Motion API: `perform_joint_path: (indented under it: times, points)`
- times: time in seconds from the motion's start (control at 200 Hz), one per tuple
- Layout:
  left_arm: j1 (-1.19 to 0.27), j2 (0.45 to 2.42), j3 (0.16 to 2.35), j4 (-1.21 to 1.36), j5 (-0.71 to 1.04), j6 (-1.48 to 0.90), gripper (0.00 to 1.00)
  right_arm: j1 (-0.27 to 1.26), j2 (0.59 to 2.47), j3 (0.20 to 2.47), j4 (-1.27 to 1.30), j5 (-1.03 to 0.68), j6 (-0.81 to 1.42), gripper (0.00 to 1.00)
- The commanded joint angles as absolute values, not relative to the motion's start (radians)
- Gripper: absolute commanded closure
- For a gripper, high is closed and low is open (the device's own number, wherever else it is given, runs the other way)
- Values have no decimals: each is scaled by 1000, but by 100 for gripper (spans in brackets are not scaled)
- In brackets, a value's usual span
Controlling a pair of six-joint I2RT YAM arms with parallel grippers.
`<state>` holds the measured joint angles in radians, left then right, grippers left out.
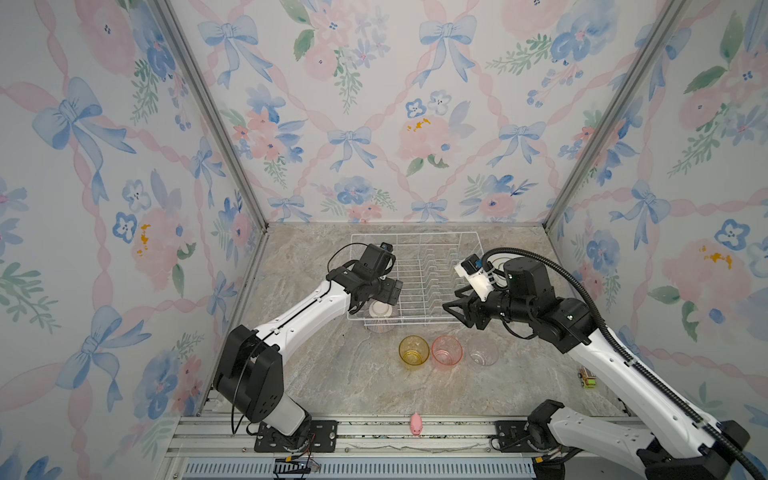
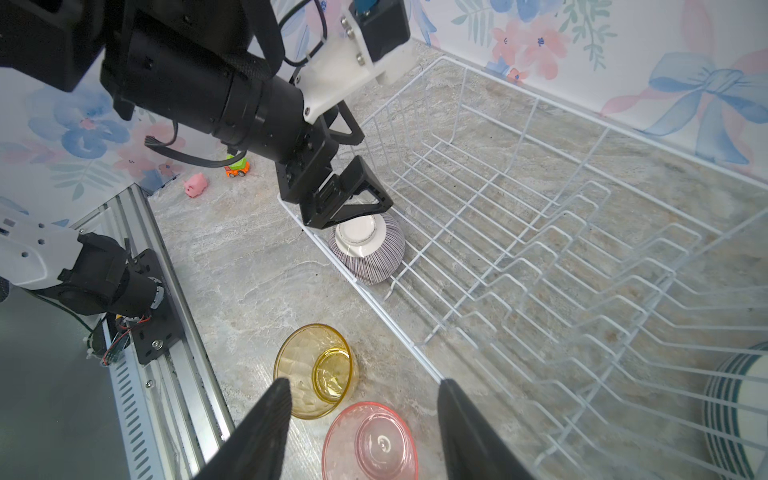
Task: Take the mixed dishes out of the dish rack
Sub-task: 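Raise the right gripper from the yellow cup while the left lowers onto the striped bowl, then close the left gripper on the striped bowl rim while the right approaches it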
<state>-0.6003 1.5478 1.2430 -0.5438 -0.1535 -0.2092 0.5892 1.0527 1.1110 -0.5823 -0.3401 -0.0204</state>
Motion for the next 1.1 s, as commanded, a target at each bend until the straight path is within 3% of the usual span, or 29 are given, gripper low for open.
perform_joint_path:
  times: [0.0, 0.195, 0.44, 0.6, 1.095]
  points:
    - [-608, 1565, 1245, -615, -156, -206, 3, 570, 1028, 1093, -550, -362, 1, 41]
    - [-610, 1581, 1211, -616, -124, -231, 14, 554, 1029, 1071, -534, -373, 10, 41]
    - [-611, 1595, 1172, -616, -80, -250, 19, 542, 1057, 1059, -506, -396, 18, 41]
    - [-611, 1634, 1168, -615, -63, -255, 31, 529, 1096, 1052, -443, -390, 56, 42]
    - [-611, 1658, 1168, -615, -48, -253, 34, 509, 1432, 1175, -400, -559, 190, 44]
